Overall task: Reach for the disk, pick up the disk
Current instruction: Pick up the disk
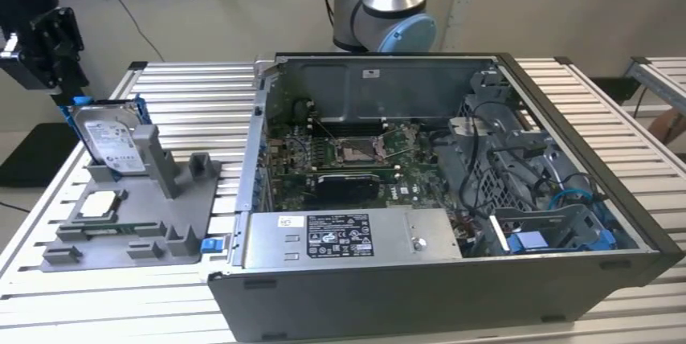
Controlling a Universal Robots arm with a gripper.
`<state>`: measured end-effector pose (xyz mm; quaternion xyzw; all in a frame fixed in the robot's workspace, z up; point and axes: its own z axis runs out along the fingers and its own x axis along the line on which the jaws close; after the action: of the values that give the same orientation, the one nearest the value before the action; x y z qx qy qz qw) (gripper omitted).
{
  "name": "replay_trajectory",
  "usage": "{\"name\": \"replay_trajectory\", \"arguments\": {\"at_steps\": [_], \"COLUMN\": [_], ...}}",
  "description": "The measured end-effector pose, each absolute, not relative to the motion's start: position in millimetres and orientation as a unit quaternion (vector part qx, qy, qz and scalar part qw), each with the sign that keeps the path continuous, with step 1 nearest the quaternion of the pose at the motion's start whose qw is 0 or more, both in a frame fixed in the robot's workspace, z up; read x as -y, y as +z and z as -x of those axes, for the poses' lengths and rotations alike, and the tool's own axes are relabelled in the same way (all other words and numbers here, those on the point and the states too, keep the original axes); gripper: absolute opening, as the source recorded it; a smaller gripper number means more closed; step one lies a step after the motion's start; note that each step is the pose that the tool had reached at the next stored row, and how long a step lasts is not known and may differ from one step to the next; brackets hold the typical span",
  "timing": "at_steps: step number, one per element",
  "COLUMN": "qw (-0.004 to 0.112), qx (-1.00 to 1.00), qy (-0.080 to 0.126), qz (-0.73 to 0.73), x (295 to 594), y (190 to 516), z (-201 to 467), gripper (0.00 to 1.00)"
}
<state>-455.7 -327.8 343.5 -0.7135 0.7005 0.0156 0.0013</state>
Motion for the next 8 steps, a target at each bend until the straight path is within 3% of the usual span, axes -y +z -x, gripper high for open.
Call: {"name": "replay_trajectory", "arguments": {"at_steps": [8], "qw": [0.001], "qx": [-0.699], "qy": [0.016], "qz": [0.715], "x": [327], "y": [329], "z": [456], "gripper": [1.0]}}
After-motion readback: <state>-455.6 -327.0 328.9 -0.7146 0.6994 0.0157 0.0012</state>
